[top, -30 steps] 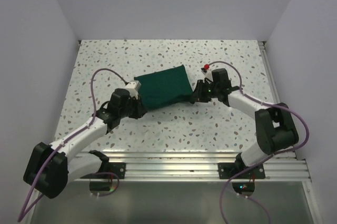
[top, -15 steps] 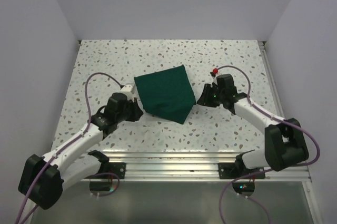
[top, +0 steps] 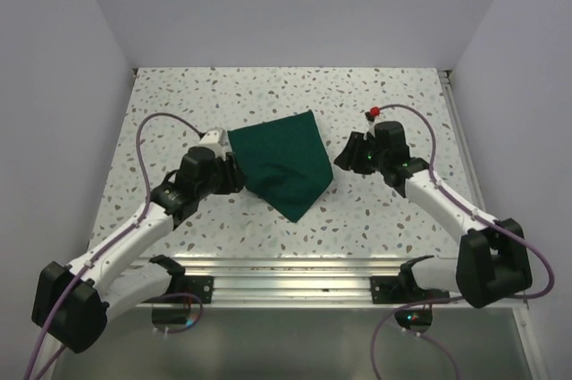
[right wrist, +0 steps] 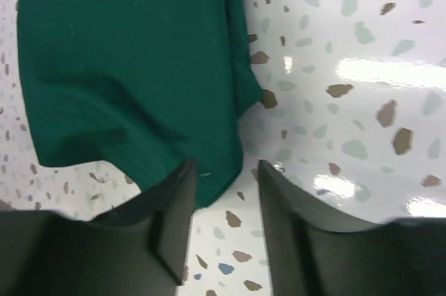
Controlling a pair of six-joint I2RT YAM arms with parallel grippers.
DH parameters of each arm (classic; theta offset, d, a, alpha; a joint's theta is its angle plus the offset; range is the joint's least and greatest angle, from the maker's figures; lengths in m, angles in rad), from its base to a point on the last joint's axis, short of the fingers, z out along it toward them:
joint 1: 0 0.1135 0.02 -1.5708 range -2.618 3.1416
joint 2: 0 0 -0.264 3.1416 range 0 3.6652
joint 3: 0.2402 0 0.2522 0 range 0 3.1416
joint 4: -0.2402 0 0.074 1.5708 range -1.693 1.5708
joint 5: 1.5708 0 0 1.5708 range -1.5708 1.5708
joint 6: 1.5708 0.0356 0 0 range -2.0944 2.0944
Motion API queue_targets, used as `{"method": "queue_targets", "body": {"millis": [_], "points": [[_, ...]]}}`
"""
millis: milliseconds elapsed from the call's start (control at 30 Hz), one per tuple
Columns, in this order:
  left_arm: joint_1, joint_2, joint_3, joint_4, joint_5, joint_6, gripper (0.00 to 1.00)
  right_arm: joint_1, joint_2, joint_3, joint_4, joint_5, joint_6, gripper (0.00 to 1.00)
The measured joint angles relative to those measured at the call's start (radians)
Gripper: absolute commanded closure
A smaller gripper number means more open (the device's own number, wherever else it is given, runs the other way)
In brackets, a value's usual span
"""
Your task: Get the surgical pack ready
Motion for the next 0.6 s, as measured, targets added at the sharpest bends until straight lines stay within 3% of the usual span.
{"method": "queue_targets", "body": {"millis": [133,333,533,600], "points": [[0.0,0.108,0.104,0.017,0.0,-0.001,0.4,0.004,0.126,0.054,0.032,-0.053,0.005,0.43],[0.0,0.134,0.063,0.039,0.015,-0.05,0.38,0.005,0.227,0.058,0.043,-0.092,0.001,0.46],[0.0,0.139,0.011,0.05,0.034,-0.093,0.38,0.005,0.323,0.076,0.071,-0.128,-0.003,0.68],[0.0,0.14,-0.001,0.061,0.042,-0.103,0.38,0.005,0.333,0.077,0.077,-0.138,-0.006,0.83]]}}
